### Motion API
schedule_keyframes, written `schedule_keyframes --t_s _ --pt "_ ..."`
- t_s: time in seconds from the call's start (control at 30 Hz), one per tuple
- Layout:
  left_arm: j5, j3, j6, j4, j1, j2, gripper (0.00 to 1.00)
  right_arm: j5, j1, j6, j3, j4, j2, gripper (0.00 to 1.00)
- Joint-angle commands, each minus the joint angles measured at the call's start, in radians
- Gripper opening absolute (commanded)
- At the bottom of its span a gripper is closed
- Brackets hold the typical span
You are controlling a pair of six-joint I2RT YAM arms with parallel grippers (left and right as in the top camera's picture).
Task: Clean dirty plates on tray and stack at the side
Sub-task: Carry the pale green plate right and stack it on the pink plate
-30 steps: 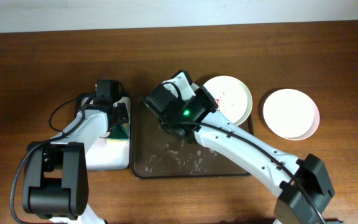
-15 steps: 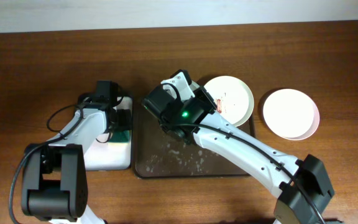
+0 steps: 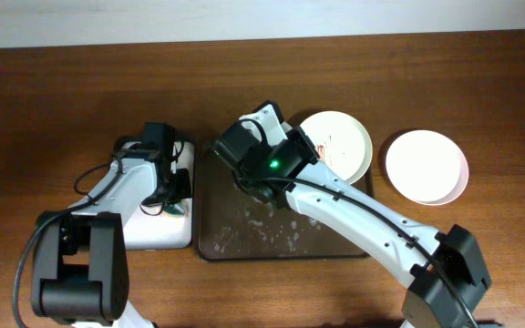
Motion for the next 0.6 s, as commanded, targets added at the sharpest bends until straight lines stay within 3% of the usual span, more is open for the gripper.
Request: schedule_keyframes --t_s 0.0,0.03,0.07,0.33,0.47,0.5,0.57 --pt "0.015 -0.021 -0.002 -0.008 -0.004 0.020 0.40 0.092 -0.017 0.026 0.041 0.002 -0.028 0.04" --pt "0.015 -0.021 -0.002 -0.007 -0.004 0.020 0.70 0.118 -0.017 0.024 0.048 0.002 -0.042 0.04" --pt "0.015 -0.021 -0.002 -0.004 -0.004 0.020 0.76 0.122 -0.017 0.024 0.053 0.002 -0.062 0.04" --pt "0.014 -0.021 -0.002 0.000 -0.004 0.020 0.82 0.286 -0.023 0.030 0.055 -0.012 -0.198 0.04" --pt "0.015 -0.021 -0.002 0.000 -0.004 0.020 0.82 -0.028 -0.145 0.172 0.055 -0.058 -0.204 0.04" --pt "0.015 -0.021 -0.002 0.000 -0.004 0.020 0.87 -0.133 -0.211 0.212 0.055 -0.073 -0.204 0.04" --pt "0.015 -0.021 -0.002 0.000 -0.004 0.020 0.87 -0.349 -0.365 0.223 0.055 -0.079 -0.204 0.04"
